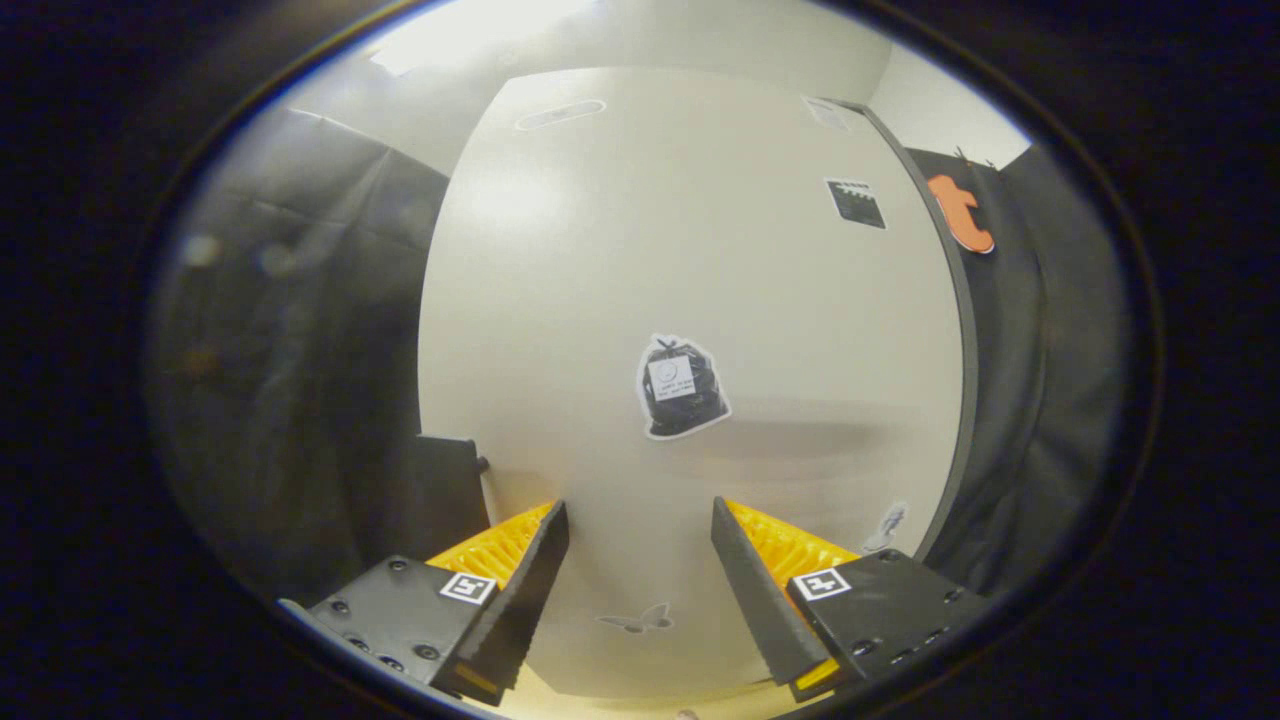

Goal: Open the shoe cabinet door, grab the shoes and put them into the shoe cabinet, then close the shoe cabinet door.

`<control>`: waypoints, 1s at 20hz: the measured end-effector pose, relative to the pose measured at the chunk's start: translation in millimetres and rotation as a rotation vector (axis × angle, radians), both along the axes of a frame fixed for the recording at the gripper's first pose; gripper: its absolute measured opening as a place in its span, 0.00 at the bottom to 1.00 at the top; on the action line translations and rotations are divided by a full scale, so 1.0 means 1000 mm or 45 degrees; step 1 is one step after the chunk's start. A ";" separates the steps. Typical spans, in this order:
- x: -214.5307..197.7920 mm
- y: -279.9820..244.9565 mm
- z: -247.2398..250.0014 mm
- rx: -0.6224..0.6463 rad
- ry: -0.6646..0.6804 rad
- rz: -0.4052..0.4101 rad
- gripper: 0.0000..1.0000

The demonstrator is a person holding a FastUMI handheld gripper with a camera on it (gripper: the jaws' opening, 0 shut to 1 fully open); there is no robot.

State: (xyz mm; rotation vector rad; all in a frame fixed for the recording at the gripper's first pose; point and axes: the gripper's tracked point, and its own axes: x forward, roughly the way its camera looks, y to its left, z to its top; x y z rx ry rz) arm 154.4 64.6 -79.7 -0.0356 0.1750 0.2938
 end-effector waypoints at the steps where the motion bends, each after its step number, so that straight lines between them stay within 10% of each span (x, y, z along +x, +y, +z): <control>1: 0.007 0.001 0.001 -0.005 -0.003 -0.009 0.92; 20: 0.034 0.003 -0.010 -0.008 -0.052 -0.307 0.94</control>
